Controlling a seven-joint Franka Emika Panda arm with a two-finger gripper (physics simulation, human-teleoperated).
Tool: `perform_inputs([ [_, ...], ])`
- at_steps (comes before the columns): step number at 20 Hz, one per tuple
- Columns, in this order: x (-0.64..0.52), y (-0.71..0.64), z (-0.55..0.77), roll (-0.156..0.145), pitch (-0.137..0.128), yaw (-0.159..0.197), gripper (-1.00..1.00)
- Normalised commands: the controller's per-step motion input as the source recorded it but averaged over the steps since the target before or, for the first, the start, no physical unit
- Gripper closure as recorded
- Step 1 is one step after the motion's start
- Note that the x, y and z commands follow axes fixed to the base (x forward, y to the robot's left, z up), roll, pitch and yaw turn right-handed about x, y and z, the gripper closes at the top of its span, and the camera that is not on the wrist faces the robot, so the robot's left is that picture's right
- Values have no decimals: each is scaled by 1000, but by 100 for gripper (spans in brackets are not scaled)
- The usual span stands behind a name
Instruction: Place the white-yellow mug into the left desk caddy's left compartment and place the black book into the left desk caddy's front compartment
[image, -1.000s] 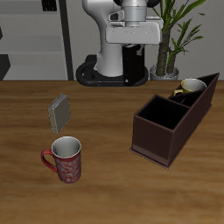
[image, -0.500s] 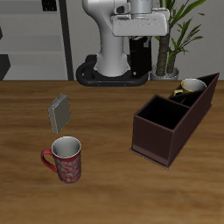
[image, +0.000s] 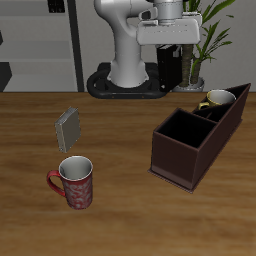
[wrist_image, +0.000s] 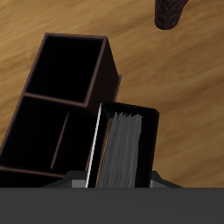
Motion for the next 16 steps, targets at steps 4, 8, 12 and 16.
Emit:
perform_inputs([
  [4, -11, 234, -11, 38, -5, 21, 100],
  [8, 36, 209, 1, 39, -10, 13, 100],
  [12, 113, 275, -84, 35, 25, 3, 100],
  [16, 77, 158, -14, 17, 5, -2, 100],
])
